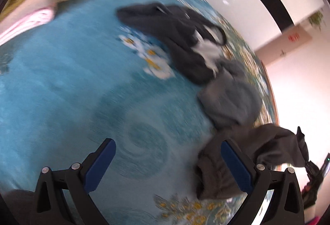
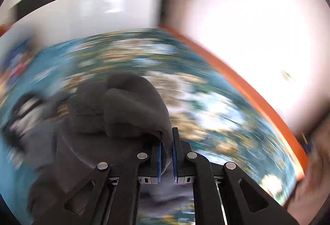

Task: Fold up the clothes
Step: 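Grasp the sweatpants cuff with the left gripper while the right gripper holds the waist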

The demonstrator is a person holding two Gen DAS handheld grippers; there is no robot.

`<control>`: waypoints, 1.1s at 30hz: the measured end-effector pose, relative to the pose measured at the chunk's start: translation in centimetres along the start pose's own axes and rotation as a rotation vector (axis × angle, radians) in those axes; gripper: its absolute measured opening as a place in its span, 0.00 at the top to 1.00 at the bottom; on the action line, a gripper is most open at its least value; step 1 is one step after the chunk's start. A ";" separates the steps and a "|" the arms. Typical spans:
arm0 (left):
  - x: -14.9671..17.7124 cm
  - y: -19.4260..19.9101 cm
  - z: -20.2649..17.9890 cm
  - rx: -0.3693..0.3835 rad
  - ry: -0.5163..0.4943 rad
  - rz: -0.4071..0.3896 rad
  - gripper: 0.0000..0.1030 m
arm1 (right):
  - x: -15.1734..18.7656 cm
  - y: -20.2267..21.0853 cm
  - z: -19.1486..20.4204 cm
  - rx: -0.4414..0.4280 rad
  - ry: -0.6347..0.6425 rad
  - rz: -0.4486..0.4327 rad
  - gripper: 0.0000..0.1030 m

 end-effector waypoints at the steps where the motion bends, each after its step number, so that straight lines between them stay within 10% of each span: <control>1: 0.8 -1.0 -1.2 0.009 -0.028 0.034 0.00 | 0.7 -0.9 -2.5 0.009 -0.077 0.038 0.92; 9: 4.9 -7.4 -7.3 0.022 -0.181 0.228 0.03 | 8.5 -4.9 -6.6 0.005 -0.209 0.225 0.92; 15: 6.0 -9.1 -9.3 0.025 -0.174 0.266 0.62 | 8.0 -5.2 -5.5 -0.033 -0.153 0.226 0.92; 20: 5.7 -7.7 -10.5 -0.022 -0.270 0.181 0.90 | 6.8 -4.5 -4.7 -0.073 -0.163 0.212 0.92; 33: -11.6 7.9 -9.9 -0.144 -0.304 -0.326 0.91 | -6.4 7.7 11.5 -0.523 -0.030 -0.073 0.93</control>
Point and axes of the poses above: each gripper's, at about its wrist camera, not at the fingertips, and y roughly against the way its jaws point, z to its left, x to its underside, the point moved 10 cm from there along -y, roughly the way its jaws point, and after that the axes turned 2 degrees about z, right-handed, at the moved point
